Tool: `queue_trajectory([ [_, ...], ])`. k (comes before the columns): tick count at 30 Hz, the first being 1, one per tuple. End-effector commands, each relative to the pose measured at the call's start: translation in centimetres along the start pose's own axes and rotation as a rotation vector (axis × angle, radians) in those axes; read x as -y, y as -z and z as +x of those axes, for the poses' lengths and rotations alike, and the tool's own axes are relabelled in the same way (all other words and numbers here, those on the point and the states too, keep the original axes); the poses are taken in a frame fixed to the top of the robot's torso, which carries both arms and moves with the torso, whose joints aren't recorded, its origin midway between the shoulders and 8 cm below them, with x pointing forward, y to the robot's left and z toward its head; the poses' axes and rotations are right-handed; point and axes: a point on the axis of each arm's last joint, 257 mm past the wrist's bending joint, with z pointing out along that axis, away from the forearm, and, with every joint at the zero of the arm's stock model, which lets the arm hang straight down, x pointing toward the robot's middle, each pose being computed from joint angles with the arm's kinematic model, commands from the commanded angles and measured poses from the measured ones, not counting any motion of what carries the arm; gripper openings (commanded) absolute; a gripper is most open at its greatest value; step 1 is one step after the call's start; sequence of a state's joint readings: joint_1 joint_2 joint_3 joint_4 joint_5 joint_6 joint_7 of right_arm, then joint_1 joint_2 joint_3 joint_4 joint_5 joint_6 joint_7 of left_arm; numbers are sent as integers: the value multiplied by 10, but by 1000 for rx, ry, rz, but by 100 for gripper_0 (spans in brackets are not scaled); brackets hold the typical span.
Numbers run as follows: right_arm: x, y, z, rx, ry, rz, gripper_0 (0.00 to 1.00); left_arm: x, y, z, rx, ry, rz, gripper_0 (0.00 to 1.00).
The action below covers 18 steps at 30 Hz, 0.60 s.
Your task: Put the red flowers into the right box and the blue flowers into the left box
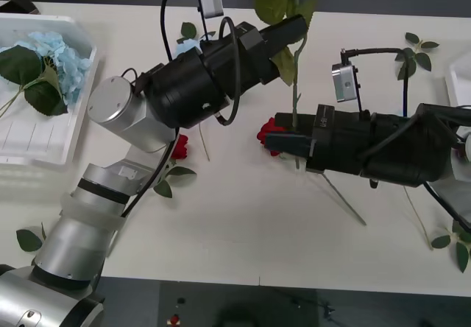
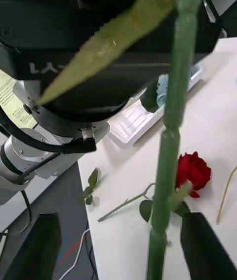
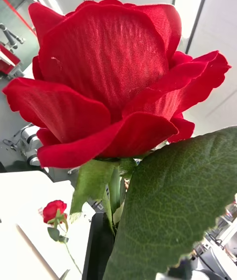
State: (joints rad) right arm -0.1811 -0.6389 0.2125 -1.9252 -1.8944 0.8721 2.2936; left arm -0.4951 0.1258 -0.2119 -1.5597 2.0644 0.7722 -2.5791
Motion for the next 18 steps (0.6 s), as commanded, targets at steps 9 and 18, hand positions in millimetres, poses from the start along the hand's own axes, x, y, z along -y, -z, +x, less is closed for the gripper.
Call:
queue_trajectory([
  [9,-8,-10,-22,48,5,-16,0,14,-20,-12,5,-29,28,1],
  [18,-7,-10,-24,53,-2,-14,0,-2,-9,-18,-1,-54,-17,77],
])
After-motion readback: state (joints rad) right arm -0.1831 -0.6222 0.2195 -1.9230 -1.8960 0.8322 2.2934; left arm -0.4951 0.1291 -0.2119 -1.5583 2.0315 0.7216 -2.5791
